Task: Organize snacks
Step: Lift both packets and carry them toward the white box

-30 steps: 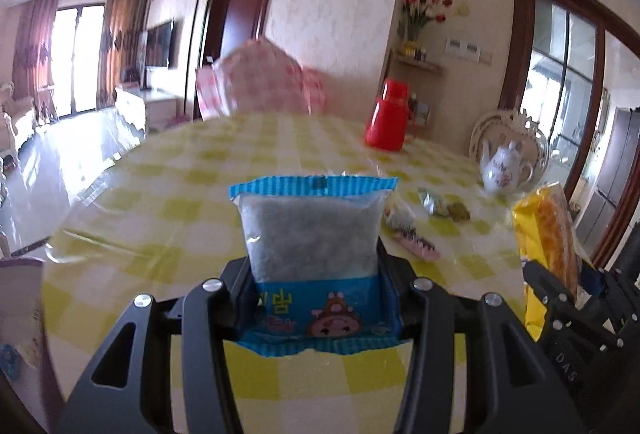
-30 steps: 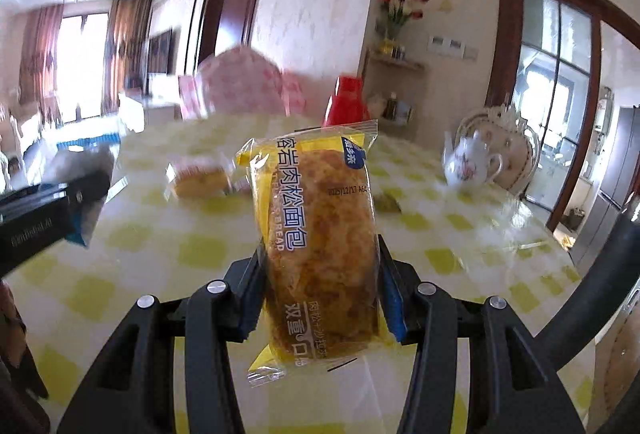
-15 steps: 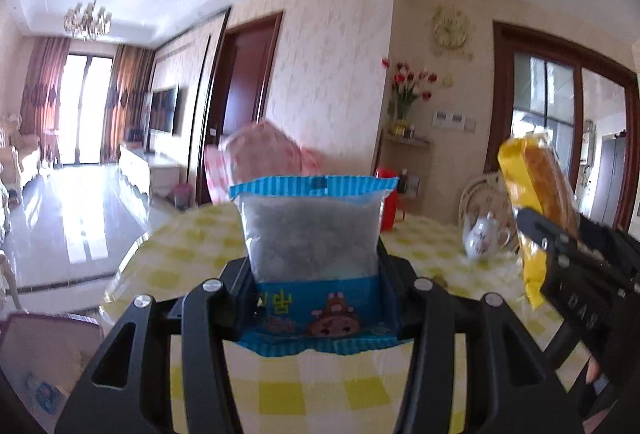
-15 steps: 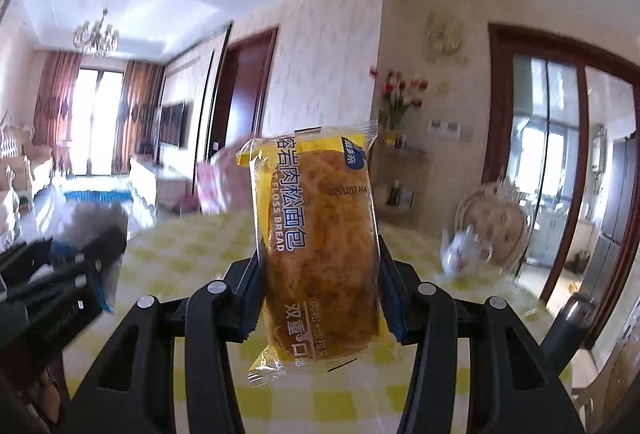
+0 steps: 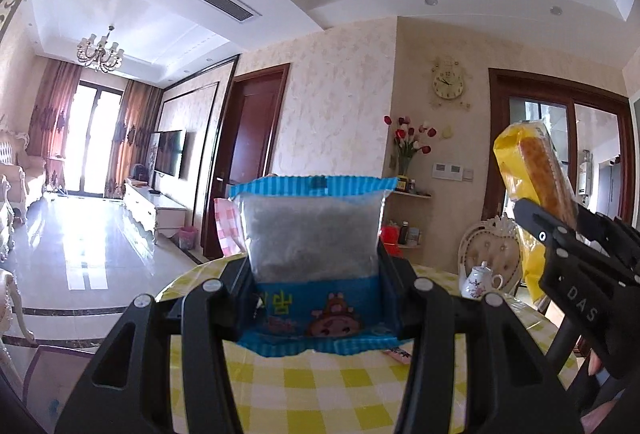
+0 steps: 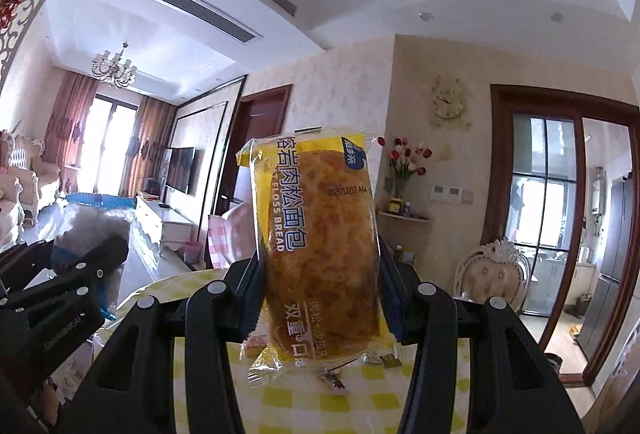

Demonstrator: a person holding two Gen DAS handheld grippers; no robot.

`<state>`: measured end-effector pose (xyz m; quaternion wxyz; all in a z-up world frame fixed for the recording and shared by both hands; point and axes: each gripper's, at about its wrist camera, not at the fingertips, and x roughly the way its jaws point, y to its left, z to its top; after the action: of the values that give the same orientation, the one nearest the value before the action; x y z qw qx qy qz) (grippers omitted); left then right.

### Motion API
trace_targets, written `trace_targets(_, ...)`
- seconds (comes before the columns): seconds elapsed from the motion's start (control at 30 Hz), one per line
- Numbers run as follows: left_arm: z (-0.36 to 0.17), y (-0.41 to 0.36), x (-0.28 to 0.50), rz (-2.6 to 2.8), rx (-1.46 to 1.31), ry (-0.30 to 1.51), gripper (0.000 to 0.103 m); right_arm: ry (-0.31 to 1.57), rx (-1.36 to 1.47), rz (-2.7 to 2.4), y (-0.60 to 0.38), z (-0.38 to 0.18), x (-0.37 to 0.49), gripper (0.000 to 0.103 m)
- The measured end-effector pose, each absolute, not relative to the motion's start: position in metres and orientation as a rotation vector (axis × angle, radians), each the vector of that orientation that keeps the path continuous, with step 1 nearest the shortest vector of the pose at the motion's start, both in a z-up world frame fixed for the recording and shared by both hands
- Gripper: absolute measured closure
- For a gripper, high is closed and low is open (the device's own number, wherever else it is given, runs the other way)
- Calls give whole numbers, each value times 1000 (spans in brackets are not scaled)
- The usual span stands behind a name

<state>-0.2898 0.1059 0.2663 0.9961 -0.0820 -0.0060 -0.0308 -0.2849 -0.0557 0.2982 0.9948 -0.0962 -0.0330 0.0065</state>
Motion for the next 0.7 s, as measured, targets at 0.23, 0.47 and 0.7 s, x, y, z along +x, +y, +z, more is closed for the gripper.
trace_targets(0.23, 258, 129, -297, -13, -180, 20, 54, -30, -227, 61, -30, 291, -275, 54)
trace_targets(0.47, 249, 163, -295, 52, -205, 37, 54, -16, -258, 112, 1, 288, -270, 54)
trace_targets(0.7, 235, 198, -299, 117, -221, 62, 54, -11, -304, 179, 46, 282, -270, 54)
